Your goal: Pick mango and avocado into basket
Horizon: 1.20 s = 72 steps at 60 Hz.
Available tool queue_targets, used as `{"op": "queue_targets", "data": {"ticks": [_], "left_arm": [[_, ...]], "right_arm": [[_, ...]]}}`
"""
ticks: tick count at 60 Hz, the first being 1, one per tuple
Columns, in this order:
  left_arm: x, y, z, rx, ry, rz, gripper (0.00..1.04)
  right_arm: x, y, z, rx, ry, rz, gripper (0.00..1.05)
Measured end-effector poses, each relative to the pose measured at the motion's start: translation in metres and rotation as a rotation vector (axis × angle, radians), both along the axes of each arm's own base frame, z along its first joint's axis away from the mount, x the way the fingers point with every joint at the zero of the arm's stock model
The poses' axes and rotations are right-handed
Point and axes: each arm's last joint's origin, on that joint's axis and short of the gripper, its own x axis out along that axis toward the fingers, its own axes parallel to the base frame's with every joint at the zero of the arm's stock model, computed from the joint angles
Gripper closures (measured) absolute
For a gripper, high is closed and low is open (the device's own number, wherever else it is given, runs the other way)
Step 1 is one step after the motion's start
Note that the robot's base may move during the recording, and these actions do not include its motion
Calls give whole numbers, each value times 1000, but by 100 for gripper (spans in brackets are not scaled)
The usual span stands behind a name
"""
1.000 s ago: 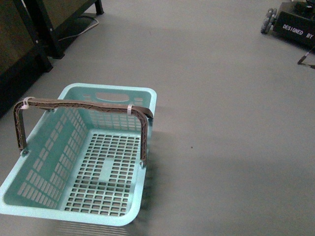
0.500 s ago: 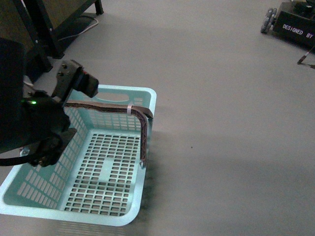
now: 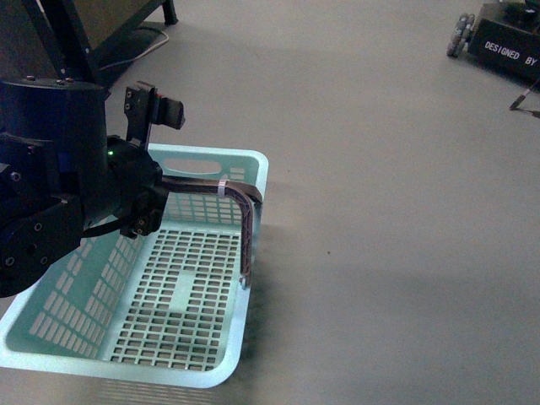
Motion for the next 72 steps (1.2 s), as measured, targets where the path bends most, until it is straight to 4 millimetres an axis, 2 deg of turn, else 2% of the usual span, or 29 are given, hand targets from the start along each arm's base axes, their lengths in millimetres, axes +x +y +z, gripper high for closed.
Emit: {"op": "queue_targets", "data": {"ticks": [4,17,23,25,26,32,38,45,53,67,72], "left_arm": [[1,7,-2,-44,-26,43,33],[-7,28,-2,-100,-23,156,75],[-10,33,16,-117,-10,185,91],[-11,35,26,-144,-6,198,95],[-11,35,37,-143,0,199,97],[-20,38,92,-112,30,213,98],[-40,40,147,-95,45,228,99],[-60,40,187,-101,35,241,99],[-83,40,215,-123,54,255,99],[-108,36,247,-140,74,281,99],[-120,30,269,-142,36,282,99]], "right_arm": [[0,0,0,0,0,0,8],[0,0,0,0,0,0,8],[0,0,0,0,0,0,8],[0,0,0,0,0,0,8],[0,0,0,0,0,0,8],[0,0,0,0,0,0,8],[0,0,0,0,0,0,8],[0,0,0,0,0,0,8],[0,0,0,0,0,0,8],[0,0,0,0,0,0,8],[0,0,0,0,0,0,8]]}}
